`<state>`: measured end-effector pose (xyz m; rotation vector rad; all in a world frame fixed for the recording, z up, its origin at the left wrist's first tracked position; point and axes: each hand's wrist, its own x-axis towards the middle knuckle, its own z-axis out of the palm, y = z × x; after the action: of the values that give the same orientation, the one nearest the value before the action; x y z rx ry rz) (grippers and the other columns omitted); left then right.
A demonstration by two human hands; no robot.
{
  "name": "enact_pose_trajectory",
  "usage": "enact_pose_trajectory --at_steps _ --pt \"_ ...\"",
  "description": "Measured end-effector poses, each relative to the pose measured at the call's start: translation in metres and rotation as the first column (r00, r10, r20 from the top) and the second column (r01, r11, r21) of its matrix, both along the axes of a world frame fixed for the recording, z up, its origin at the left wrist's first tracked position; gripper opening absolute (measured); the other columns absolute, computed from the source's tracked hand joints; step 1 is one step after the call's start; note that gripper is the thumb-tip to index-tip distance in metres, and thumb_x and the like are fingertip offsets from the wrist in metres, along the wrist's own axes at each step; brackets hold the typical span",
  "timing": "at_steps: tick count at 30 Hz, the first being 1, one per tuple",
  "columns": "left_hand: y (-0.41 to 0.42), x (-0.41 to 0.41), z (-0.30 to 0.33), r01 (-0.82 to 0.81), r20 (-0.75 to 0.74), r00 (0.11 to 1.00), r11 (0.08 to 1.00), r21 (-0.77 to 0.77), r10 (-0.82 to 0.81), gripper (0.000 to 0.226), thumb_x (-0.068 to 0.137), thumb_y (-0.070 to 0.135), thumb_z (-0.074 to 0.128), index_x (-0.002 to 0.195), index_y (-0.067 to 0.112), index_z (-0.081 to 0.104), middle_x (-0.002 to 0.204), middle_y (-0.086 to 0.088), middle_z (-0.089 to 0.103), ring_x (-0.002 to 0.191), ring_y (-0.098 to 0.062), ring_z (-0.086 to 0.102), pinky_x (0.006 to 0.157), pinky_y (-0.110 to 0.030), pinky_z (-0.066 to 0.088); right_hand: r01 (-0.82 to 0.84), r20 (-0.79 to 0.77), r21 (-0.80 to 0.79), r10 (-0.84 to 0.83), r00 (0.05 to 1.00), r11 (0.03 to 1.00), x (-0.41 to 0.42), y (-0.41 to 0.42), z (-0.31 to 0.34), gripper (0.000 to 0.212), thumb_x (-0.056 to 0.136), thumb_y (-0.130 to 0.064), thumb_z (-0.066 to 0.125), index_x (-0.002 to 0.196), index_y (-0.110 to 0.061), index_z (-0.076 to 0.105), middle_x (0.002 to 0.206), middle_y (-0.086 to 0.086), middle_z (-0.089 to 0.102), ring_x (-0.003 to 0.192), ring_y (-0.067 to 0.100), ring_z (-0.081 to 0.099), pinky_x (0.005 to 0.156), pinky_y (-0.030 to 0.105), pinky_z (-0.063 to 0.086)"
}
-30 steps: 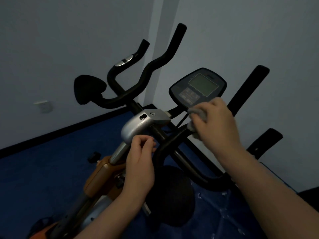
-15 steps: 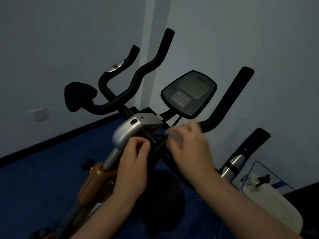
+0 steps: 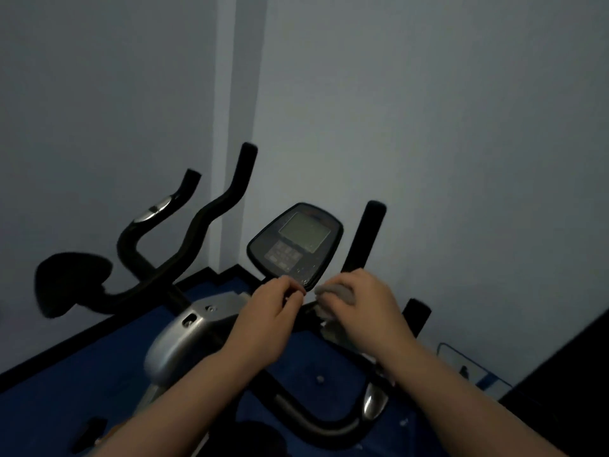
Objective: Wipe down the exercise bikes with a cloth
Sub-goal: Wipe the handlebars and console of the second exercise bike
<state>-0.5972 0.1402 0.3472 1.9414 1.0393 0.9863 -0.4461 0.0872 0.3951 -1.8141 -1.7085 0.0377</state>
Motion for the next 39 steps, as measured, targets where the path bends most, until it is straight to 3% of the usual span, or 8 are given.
enact_pose_trajectory --at_steps 4,7,10,14,22,31,36,39 --pt "0.009 0.024 0.009 0.042 -0.01 0.999 0.999 -0.019 -0.042 0.02 0.096 0.032 0.044 0.087 0.024 0.06 0.087 0.006 0.063 0.082 -0.009 0.059 0.079 -0.038 0.05 0.198 0.01 0.176 -0.203 0.979 0.964 0.012 0.02 0.023 0.018 0.094 -0.019 0.055 0.106 -0.015 0.068 0.106 -0.001 0.051 0.095 0.014 0.052 0.076 0.022 0.04" --pt "0.01 0.034 0.009 0.052 -0.044 0.998 0.997 -0.062 -0.054 0.025 0.097 0.039 0.04 0.082 0.026 0.056 0.082 0.005 0.062 0.077 -0.011 0.058 0.074 -0.039 0.049 0.089 0.231 0.052 -0.099 0.968 0.995 0.001 0.014 0.003 0.018 0.094 -0.015 0.053 0.107 -0.017 0.065 0.112 -0.002 0.052 0.104 0.015 0.045 0.077 0.019 0.039" --pt "0.008 0.032 0.0 0.024 -0.154 0.988 1.0 -0.011 -0.026 0.029 0.096 0.047 0.036 0.076 0.031 0.05 0.077 0.008 0.059 0.071 -0.004 0.056 0.067 -0.034 0.046 0.03 0.117 -0.037 -0.025 0.993 0.999 0.027 0.012 0.036 0.014 0.086 -0.016 0.062 0.094 -0.024 0.07 0.1 -0.005 0.055 0.092 0.014 0.056 0.067 0.014 0.037" --pt "0.002 0.033 -0.004 -0.003 -0.318 0.947 0.991 0.132 0.045 0.034 0.098 0.047 0.028 0.075 0.029 0.045 0.072 0.008 0.057 0.068 -0.006 0.056 0.069 -0.036 0.049 0.118 -0.046 0.428 -0.109 0.993 0.896 0.047 0.029 0.085 0.016 0.086 -0.009 0.064 0.098 -0.017 0.071 0.101 -0.002 0.052 0.089 0.007 0.053 0.077 0.0 0.034" --pt "0.0 0.033 0.001 -0.019 -0.354 0.932 0.985 0.173 0.08 0.037 0.099 0.047 0.027 0.072 0.028 0.044 0.071 0.006 0.055 0.069 -0.008 0.056 0.068 -0.034 0.048 0.196 -0.192 -0.061 -0.204 0.96 0.979 0.085 0.036 0.107 0.013 0.081 -0.016 0.068 0.089 -0.023 0.075 0.085 -0.002 0.073 0.088 0.017 0.067 0.073 0.021 0.048" --pt "0.002 0.035 -0.001 -0.011 -0.348 0.935 0.986 0.166 0.069 0.036 0.099 0.043 0.029 0.073 0.026 0.046 0.07 0.005 0.056 0.065 -0.008 0.056 0.069 -0.039 0.05 0.415 -0.553 0.165 -0.264 0.79 0.895 0.006 0.027 0.013 0.028 0.095 -0.018 0.056 0.122 -0.017 0.061 0.109 0.001 0.058 0.094 0.01 0.058 0.087 0.025 0.049" --pt "0.002 0.035 -0.002 -0.028 -0.358 0.929 0.984 0.175 0.091 0.038 0.098 0.045 0.029 0.073 0.025 0.049 0.068 0.006 0.056 0.065 -0.01 0.057 0.064 -0.036 0.048 0.321 -0.725 0.116 -0.141 0.674 0.94 0.026 0.018 0.038 0.022 0.09 -0.009 0.059 0.077 -0.022 0.071 0.076 0.004 0.073 0.069 0.023 0.072 0.055 0.032 0.058" --pt "0.002 0.034 -0.004 -0.039 -0.364 0.926 0.985 0.168 0.099 0.04 0.098 0.047 0.029 0.072 0.025 0.049 0.067 0.006 0.057 0.065 -0.01 0.057 0.061 -0.035 0.047 0.421 -0.659 0.184 -0.207 0.723 0.888 0.031 0.039 0.047 0.017 0.093 -0.011 0.054 0.085 -0.012 0.069 0.083 0.011 0.07 0.073 0.025 0.068 0.063 0.036 0.057"
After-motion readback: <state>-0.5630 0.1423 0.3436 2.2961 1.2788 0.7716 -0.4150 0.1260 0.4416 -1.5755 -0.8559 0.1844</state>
